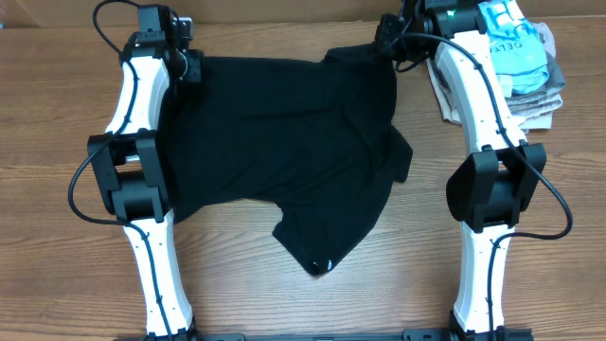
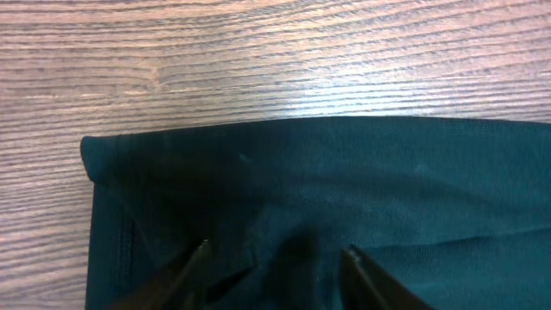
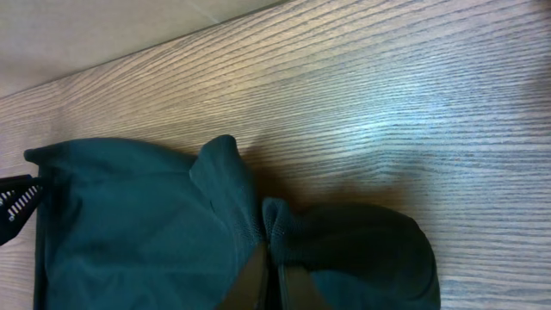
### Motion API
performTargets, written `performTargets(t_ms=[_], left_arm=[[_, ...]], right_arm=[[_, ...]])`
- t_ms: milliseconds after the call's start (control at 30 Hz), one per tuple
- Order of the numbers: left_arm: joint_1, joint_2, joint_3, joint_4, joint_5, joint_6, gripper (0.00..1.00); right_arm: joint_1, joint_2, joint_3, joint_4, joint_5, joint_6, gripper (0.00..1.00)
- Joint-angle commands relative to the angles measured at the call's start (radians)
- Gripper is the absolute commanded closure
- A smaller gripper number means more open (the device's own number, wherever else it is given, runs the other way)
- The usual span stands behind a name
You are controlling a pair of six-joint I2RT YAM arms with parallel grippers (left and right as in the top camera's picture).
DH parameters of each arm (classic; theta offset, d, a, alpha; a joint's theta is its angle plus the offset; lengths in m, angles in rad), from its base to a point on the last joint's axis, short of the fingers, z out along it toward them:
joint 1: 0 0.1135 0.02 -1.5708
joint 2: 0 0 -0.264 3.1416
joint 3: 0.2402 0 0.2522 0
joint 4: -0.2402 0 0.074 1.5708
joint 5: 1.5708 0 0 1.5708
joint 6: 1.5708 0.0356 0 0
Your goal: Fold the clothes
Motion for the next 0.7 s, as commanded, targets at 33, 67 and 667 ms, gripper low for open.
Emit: performTargets(t_ms=[33,67,667], left_arm=[[-0.007,-0.003,-0.014,0.003,0.014,0.026,0.50],[-0.007,0.000,-0.014,0.004,0.014,0.026,0.48],[-0.007,0.050,-0.015,0.013,0.013,0.023,0.62]], right_arm=[[0.001,-0.015,0.025,0.002,0.011,-0.008,0.96],[0.001,-0.015,0.025,0.001,0.011,-0.008,0.96],[0.001,-0.015,0.025,-0.006,0.037,-0.012,0.96]])
